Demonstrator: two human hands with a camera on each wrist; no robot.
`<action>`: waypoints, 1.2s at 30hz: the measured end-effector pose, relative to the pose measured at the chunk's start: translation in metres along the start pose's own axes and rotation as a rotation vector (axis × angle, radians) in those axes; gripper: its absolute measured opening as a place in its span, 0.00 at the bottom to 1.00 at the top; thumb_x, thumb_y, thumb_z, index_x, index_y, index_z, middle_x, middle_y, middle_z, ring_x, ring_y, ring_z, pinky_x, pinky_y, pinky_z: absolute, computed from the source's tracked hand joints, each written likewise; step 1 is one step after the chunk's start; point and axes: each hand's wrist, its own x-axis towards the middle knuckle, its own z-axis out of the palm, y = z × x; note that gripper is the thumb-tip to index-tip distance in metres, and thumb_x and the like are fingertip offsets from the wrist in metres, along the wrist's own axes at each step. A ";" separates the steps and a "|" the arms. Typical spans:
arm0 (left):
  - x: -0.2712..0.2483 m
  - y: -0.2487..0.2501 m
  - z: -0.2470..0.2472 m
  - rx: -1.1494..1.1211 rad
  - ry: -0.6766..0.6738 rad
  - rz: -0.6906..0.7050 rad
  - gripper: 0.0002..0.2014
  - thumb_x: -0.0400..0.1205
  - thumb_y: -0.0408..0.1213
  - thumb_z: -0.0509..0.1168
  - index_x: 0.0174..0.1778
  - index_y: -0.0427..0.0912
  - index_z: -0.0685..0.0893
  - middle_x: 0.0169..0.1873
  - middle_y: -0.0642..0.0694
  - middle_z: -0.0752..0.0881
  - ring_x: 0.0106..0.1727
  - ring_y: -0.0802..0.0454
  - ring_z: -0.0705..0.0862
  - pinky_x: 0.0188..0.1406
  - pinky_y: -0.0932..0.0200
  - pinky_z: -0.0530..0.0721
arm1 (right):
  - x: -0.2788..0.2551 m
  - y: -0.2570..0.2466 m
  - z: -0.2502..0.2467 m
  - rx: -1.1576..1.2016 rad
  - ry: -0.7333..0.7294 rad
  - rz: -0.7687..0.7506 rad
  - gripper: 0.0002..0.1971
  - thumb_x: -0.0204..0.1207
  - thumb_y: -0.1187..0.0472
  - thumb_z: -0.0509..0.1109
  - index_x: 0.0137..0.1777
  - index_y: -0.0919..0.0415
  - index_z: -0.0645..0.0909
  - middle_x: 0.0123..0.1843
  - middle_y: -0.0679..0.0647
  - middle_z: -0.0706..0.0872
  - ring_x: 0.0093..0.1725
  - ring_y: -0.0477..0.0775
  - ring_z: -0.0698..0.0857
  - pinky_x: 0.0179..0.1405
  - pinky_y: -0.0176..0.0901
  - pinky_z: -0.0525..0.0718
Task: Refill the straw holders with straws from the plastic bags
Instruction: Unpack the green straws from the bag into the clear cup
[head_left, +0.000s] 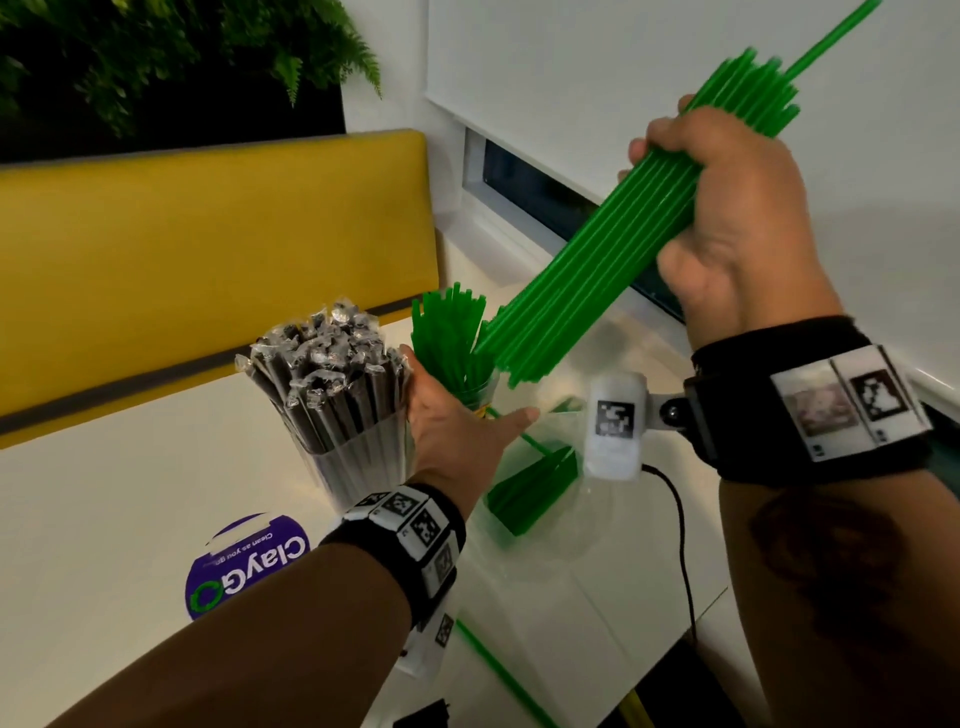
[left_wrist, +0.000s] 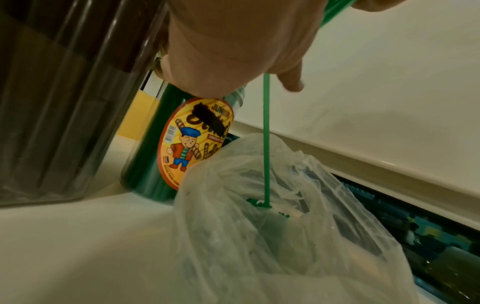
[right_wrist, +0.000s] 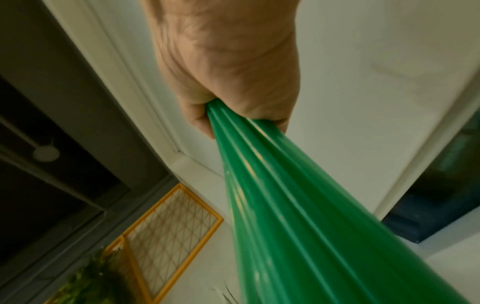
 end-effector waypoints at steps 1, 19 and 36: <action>-0.002 0.001 0.000 -0.015 -0.001 -0.005 0.73 0.58 0.48 0.87 0.86 0.50 0.36 0.84 0.45 0.58 0.86 0.49 0.55 0.81 0.59 0.54 | 0.002 -0.003 -0.002 0.052 0.012 -0.022 0.08 0.69 0.75 0.71 0.45 0.65 0.79 0.37 0.59 0.83 0.37 0.56 0.86 0.41 0.48 0.87; 0.014 0.015 0.003 0.040 0.093 -0.122 0.57 0.67 0.46 0.83 0.85 0.41 0.53 0.77 0.39 0.73 0.79 0.41 0.71 0.79 0.50 0.69 | -0.009 0.081 0.062 -0.548 -0.209 -0.180 0.11 0.70 0.67 0.73 0.42 0.52 0.74 0.36 0.52 0.79 0.32 0.48 0.81 0.35 0.46 0.85; 0.021 0.007 0.012 0.049 0.202 -0.003 0.50 0.65 0.44 0.80 0.80 0.46 0.60 0.66 0.43 0.82 0.67 0.43 0.82 0.67 0.43 0.82 | -0.034 0.153 0.010 -0.672 -0.260 0.079 0.23 0.66 0.52 0.81 0.56 0.43 0.73 0.54 0.45 0.84 0.53 0.43 0.85 0.59 0.48 0.86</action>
